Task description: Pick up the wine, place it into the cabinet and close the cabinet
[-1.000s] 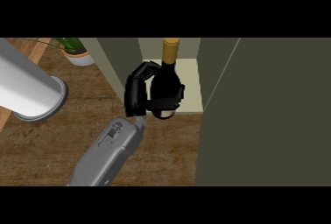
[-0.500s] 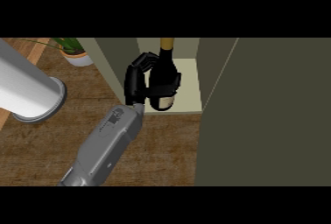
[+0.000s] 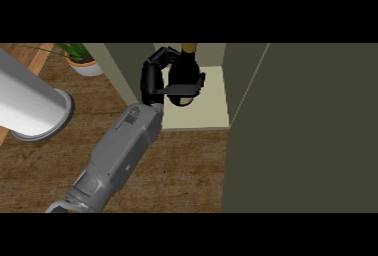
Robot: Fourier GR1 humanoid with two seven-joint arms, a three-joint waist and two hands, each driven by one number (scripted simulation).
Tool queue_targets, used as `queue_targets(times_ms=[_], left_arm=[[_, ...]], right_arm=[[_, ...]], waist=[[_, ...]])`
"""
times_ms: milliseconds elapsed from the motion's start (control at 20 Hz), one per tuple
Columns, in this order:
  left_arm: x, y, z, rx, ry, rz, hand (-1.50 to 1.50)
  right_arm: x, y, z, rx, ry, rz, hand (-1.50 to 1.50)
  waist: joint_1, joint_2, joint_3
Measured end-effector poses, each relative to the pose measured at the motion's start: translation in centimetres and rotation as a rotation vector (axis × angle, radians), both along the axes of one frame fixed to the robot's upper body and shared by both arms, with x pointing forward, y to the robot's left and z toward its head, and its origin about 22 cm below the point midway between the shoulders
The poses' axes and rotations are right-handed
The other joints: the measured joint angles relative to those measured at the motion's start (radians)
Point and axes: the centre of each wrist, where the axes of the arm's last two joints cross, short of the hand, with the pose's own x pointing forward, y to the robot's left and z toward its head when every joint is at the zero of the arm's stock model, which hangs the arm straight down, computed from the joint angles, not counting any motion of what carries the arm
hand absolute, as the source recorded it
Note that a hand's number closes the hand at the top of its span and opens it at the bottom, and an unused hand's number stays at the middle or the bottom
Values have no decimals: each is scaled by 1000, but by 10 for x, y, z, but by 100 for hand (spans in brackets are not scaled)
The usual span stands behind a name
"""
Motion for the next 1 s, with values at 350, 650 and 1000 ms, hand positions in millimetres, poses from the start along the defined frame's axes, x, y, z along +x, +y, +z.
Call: queue_targets(times_ms=[350,650,1000], left_arm=[[13,3,-1,31,-54,52,150],[20,2,1,7,-39,66,150],[24,3,2,-91,2,78,150]], right_arm=[[1,2,0,-2,-4,18,-150],[2,5,0,9,-4,27,-150],[3,7,1,10,-10,38,-150]], waist=[[-8,3,0],[-13,5,0],[-23,4,3]])
